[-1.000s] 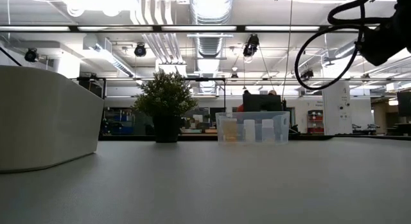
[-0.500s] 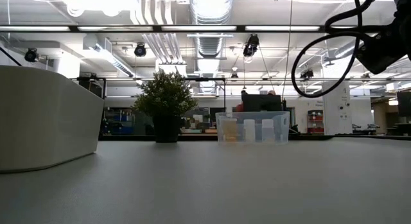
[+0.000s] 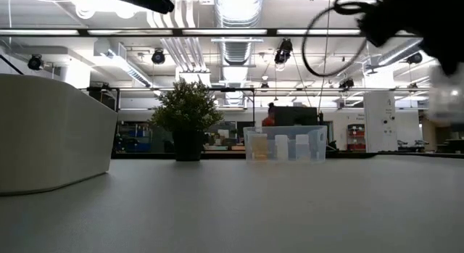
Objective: Pick and place medicine bottles into bin by pill shape (circle, oval)
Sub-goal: Put the white capsule bottle into the transparent bin
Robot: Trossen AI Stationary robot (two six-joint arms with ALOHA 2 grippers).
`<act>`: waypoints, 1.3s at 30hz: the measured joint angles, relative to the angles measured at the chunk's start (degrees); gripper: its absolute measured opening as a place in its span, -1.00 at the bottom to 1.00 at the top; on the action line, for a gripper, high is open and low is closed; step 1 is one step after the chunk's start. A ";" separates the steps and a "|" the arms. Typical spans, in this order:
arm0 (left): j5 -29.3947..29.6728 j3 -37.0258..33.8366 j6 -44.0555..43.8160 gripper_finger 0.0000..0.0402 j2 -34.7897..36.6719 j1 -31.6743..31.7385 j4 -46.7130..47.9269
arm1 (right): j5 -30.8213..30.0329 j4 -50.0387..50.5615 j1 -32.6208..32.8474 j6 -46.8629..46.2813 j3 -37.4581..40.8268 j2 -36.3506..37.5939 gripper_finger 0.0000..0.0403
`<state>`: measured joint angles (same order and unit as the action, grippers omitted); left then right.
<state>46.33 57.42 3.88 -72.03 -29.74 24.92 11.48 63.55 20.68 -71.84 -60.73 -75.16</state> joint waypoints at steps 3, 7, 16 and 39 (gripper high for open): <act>0.00 -0.84 1.41 -0.19 0.43 0.57 -1.36 | -2.41 6.32 -5.54 6.75 -6.57 -1.32 -0.29; 0.07 -3.26 6.70 -0.19 1.16 1.53 -7.40 | -4.10 11.07 -14.55 19.90 -16.05 -4.25 -0.29; 1.26 -5.82 8.85 -0.19 4.74 1.99 -9.91 | -4.64 17.87 -36.11 50.01 -36.44 -17.36 -0.28; 2.82 -9.15 8.78 -0.19 9.51 1.99 -10.50 | -5.58 24.61 -54.91 73.99 -61.77 -48.76 -0.28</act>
<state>49.15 48.27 12.66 -62.52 -27.75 14.41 5.90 88.16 -34.23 2.16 -122.50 -123.93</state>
